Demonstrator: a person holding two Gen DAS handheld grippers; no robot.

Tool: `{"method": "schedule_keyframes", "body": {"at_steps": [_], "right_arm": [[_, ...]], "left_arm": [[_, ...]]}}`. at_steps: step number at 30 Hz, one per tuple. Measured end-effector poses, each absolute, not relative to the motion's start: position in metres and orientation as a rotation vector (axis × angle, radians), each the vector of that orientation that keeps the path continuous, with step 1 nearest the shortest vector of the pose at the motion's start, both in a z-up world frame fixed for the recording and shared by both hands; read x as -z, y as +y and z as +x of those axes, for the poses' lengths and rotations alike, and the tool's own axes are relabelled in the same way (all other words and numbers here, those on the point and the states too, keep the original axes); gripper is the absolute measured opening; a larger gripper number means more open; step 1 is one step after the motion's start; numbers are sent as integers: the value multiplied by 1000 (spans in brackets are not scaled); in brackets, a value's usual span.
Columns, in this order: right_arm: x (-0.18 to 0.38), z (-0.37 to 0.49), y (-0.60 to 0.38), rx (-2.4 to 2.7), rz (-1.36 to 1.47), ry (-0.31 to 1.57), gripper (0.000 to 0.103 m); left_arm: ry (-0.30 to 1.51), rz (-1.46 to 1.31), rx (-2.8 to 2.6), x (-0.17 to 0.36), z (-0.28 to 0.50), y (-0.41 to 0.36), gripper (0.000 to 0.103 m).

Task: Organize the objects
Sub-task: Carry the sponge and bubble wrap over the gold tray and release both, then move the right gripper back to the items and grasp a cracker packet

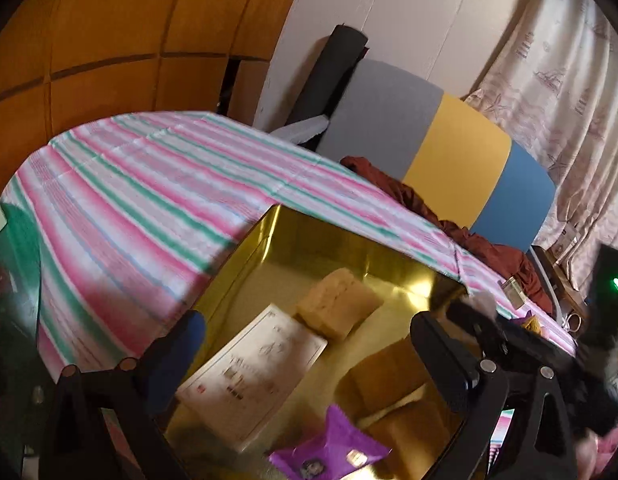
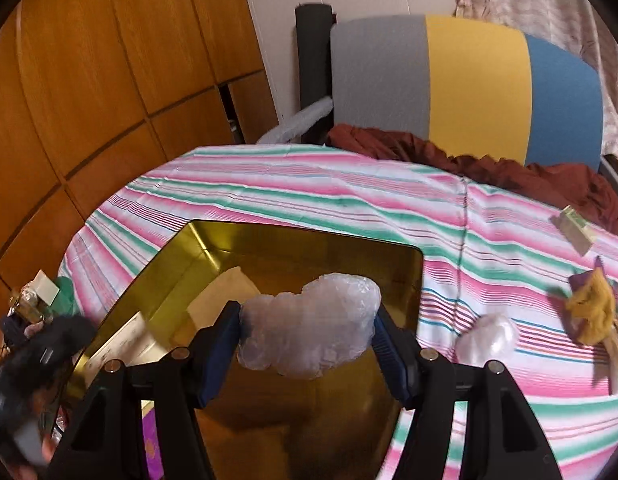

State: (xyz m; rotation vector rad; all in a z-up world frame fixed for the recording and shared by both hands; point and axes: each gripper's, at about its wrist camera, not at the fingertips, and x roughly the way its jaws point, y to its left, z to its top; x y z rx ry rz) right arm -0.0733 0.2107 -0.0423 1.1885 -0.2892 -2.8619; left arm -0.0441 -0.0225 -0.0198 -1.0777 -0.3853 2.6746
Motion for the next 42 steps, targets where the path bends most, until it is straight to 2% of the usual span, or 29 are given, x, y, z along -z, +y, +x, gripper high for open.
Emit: {"method": "schedule_keyframes", "body": {"at_steps": [5,9,12,21,30,38,42], "right_arm": [[61,-102,228,2808,1345,-459,67],[64,-105,241,2845,1357,-570,78],[58,-98,246,2814,1301,-635,81],[27,-45,254,2962,1143,-490,81],[24,13,272,3082,1109,-435,81],[43,50,304,3154,1183,-481,81],[61,65,325,3168,1251,-563,81]], "left_arm": [[-390,-1132,-2654,33,-36,-29,103],[-408,-1145,-2640,36,-34,-30,103],[-393,-1129,-2642,35,-31,-28,103],[-363,-1124,-2611,30,-24,-10,103],[-270,-1104,-2542,27,-6,27,103],[-158,-1092,-2429,27,17,68,103],[-111,-1087,-2378,26,29,88,103]]}}
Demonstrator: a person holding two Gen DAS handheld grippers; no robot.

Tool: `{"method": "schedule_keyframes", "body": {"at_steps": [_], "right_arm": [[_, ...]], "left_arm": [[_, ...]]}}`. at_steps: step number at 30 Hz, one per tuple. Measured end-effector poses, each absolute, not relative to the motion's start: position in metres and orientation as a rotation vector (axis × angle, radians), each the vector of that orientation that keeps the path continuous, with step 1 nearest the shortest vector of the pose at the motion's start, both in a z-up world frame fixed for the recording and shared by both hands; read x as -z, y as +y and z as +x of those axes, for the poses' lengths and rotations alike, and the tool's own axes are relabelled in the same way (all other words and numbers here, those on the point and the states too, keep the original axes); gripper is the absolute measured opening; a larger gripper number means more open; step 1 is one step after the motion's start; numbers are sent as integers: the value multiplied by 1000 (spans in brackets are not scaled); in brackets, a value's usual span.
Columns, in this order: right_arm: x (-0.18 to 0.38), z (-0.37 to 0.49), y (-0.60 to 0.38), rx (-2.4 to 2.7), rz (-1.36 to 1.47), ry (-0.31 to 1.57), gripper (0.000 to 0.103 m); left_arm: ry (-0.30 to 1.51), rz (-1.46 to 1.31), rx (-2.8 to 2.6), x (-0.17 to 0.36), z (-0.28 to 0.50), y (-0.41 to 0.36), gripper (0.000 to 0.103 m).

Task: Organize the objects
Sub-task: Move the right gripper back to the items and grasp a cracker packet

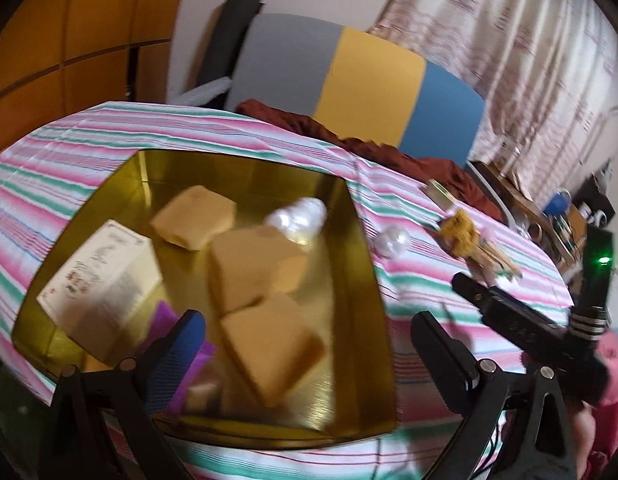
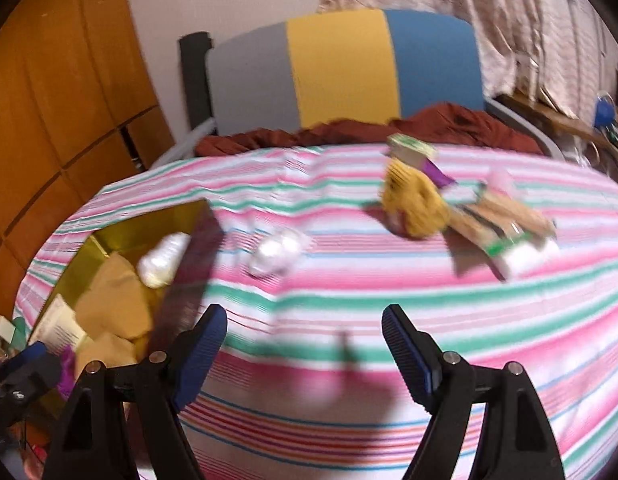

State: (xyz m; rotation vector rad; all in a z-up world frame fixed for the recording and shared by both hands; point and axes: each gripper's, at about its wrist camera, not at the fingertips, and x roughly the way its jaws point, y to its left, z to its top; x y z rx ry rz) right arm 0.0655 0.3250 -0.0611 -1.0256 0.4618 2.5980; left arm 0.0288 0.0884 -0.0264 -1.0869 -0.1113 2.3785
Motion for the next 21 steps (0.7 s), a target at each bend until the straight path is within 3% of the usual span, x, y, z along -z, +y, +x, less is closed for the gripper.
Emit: {"method": "schedule_keyframes", "body": {"at_steps": [11,19,21], "right_arm": [[96,102,394,-2419,-1066,536,81],[53,78,453,-2434,-913,445,81],[55,60,470,-2384,-971,422,72]], "left_arm": [[47,-1085,-2214,33,56,143,103],[134,-1074,-2165,33,73,167,103],[137,-1081,-2163,33,74,167,103]]}}
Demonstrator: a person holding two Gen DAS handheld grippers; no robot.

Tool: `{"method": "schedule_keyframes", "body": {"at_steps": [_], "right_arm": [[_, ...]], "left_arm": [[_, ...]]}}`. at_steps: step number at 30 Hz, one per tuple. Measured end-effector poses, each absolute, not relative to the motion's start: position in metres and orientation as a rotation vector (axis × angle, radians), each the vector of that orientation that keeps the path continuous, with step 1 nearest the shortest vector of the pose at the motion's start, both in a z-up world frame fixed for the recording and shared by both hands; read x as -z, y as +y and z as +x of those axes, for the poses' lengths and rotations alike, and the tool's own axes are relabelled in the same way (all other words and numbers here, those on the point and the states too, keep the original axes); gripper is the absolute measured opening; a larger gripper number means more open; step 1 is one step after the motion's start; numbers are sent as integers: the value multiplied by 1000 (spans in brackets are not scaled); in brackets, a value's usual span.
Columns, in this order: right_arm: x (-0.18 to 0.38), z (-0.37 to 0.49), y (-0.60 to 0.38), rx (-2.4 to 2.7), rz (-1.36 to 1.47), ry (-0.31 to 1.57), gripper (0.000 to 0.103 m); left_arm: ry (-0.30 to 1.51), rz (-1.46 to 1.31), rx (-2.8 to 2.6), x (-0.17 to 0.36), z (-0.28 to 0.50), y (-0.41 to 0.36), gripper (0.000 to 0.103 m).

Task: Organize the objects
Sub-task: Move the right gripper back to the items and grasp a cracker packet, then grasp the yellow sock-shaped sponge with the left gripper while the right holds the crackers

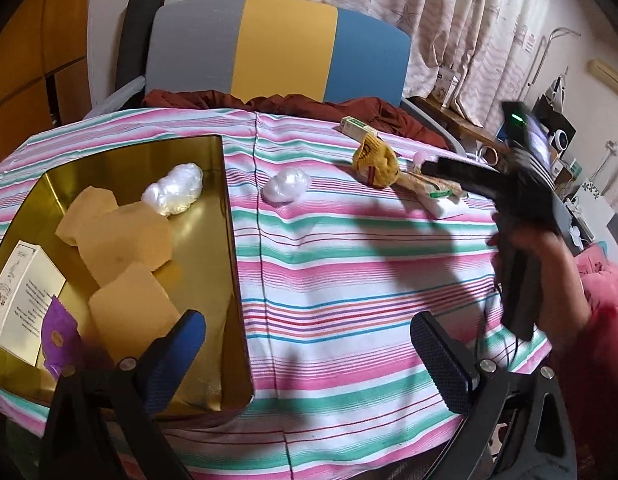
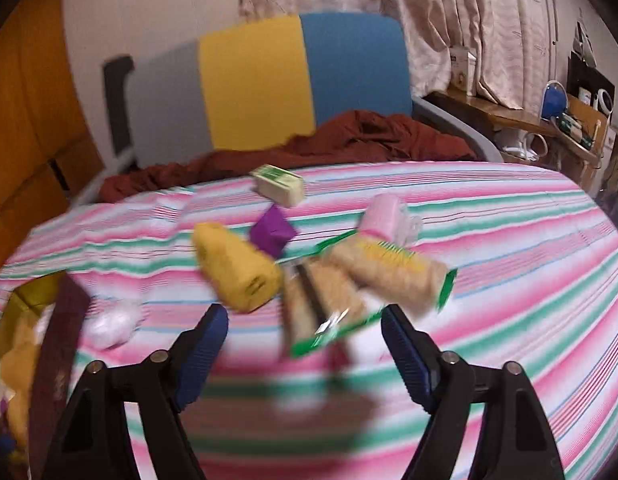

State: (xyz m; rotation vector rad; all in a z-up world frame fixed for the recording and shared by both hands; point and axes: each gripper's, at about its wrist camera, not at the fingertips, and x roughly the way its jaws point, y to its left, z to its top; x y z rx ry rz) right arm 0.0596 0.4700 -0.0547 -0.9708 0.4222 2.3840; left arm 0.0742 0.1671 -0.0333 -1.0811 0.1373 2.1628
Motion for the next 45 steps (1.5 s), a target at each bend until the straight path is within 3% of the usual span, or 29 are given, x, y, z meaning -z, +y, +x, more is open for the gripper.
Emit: {"method": "schedule_keyframes", "body": {"at_steps": [3,7,9,12,20,30,37,45], "right_arm": [[68,40,486,-2344,-1057,406,60],[93,29,490,-2301,-1146,371,59],[92,36,483,-2333,-1105,345,50],[92,51,470,-2374,-1084,363,47],[104,109,432,-2407,-1103,474,47],[108,91,430,-2418,-1170,332,49],[111,103,436,-2435,-1059,405,47],[102,120,423,-2371,-928,318,47]], "left_arm": [[135,-1088,-2168,34,74,166,103],[137,-1097,-2179,35,72,165,103],[135,-1104,-2177,37,71,166,103],[130,-1116,-2169,40,69,169,103],[118,-1136,-2138,40,68,181,103],[98,-1126,-2160,26,57,197,103],[151,-1018,-2171,5,52,227,103],[206,-983,-2156,6,23,296,103]]}}
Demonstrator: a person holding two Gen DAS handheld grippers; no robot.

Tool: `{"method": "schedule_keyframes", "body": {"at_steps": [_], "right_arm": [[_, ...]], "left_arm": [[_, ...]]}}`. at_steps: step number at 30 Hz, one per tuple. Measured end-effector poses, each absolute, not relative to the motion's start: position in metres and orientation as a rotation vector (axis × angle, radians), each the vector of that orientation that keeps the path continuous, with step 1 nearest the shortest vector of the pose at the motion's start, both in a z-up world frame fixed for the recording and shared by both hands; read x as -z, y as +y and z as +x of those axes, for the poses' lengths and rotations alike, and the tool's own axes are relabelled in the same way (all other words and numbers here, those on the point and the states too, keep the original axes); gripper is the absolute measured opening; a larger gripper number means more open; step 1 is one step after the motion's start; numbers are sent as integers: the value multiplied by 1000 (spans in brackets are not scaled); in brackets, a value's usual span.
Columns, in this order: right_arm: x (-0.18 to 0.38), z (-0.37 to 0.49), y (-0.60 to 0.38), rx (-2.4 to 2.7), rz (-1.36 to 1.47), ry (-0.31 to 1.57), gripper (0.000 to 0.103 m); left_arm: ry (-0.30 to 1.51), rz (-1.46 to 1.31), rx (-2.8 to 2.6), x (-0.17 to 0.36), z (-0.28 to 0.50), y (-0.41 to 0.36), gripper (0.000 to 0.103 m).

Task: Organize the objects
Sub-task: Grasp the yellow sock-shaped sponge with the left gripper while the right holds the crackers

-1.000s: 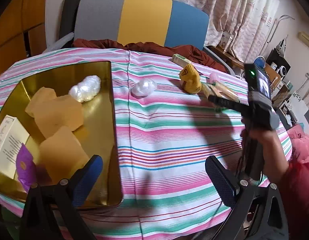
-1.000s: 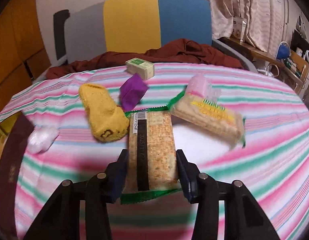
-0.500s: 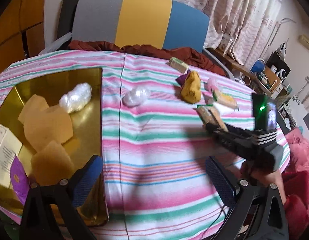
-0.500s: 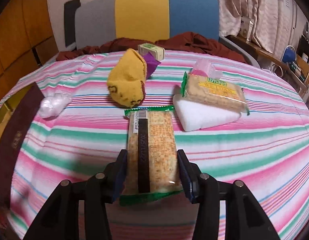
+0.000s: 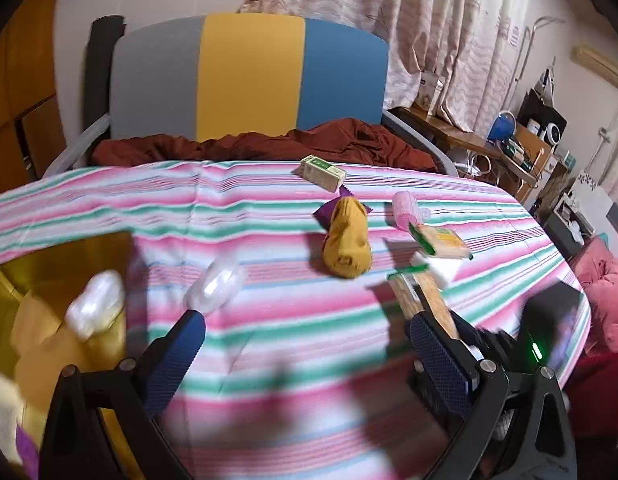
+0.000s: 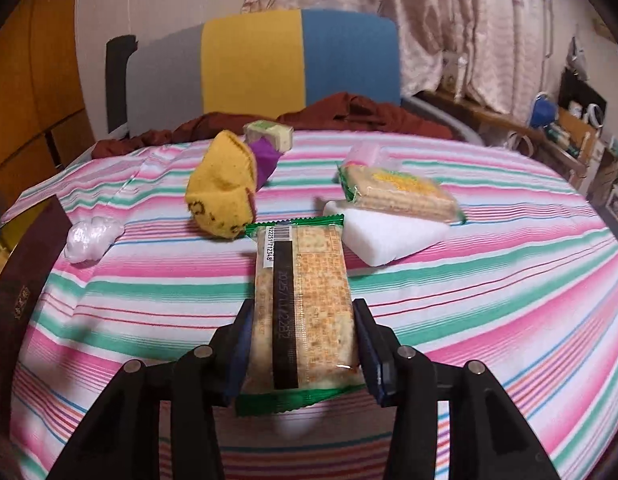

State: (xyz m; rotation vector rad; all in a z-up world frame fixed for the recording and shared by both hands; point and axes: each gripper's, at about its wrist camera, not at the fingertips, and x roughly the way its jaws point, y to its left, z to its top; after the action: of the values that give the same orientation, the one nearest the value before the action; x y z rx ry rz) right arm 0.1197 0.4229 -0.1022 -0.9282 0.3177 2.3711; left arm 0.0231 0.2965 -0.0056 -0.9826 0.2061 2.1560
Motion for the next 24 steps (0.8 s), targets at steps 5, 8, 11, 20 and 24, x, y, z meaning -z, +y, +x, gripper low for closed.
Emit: {"method": "schedule_keyframes", "body": {"at_steps": [5,8,11,20,24], "right_arm": [[104,129,436,-2300,-876,390,47],[108,137,449,-2285,-852,498,46],[109,144,454,-2278,-824,556,46],[111,149,457,-2267,-805,607,46],[112,148,458,-2268,-803,609,46]], "left_arm": [[274,-993,-2143,18,2,339,103],[287,-1017,-2132,26,-11,363,103],[278,-1049,-2113,34,-20,385,103],[339,-1028,-2176,59,-37,421,95],[341,-1032,-2205,71,-43,423,88]]}}
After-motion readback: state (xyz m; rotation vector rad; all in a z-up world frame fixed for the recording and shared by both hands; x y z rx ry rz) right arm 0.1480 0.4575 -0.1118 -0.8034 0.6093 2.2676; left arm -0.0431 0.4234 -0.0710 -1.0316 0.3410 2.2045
